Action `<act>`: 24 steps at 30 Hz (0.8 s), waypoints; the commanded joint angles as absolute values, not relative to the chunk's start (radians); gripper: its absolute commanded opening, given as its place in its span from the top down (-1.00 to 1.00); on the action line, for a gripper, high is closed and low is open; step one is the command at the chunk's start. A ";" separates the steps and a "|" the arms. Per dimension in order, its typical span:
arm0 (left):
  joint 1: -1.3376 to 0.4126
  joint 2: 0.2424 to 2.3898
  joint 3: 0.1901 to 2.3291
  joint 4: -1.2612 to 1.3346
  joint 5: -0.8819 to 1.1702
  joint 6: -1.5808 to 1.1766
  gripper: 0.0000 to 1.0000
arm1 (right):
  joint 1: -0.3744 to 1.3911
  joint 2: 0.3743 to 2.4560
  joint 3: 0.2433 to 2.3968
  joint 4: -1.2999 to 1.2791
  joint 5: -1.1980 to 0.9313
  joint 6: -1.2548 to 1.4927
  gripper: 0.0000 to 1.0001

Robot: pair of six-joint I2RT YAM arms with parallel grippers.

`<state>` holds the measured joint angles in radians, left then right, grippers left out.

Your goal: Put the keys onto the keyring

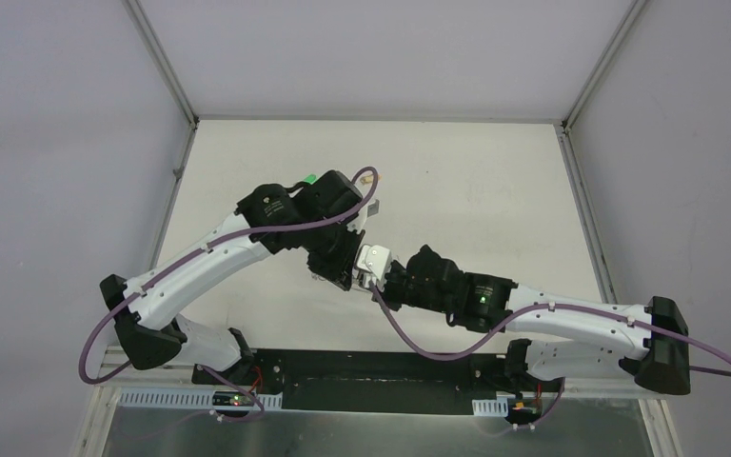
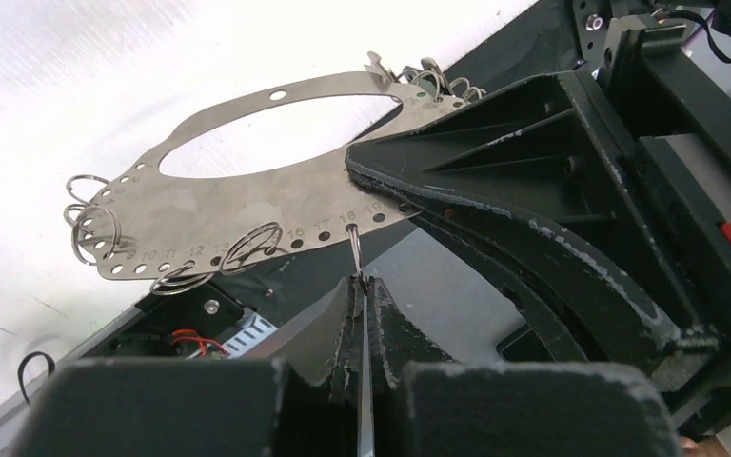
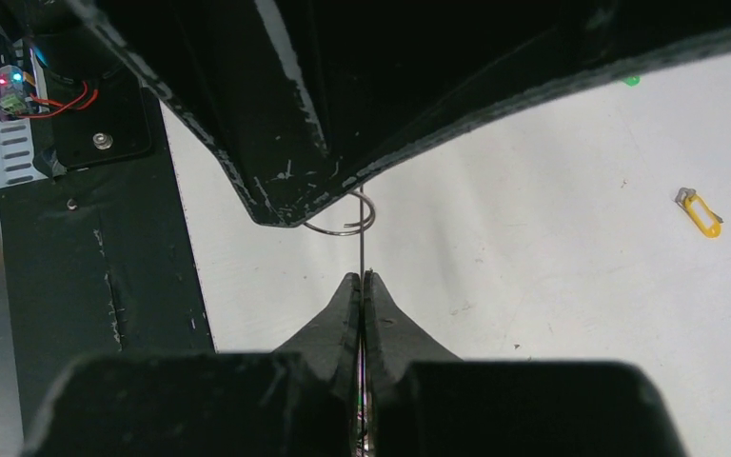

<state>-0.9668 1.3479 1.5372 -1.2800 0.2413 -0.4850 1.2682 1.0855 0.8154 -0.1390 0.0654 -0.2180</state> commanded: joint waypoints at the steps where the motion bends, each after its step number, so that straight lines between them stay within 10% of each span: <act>1: -0.962 1.379 1.599 -1.363 0.296 -0.513 1.00 | 1.273 1.057 0.833 -0.078 0.109 -0.269 1.00; 24: -0.791 1.474 1.656 -1.417 0.666 -0.468 1.00 | 1.300 1.030 0.779 -0.058 0.124 -0.388 1.00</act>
<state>-0.8085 1.4708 1.6321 -1.4063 0.5381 -0.4805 1.2949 1.0527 0.7868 -0.1112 0.0937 -0.3515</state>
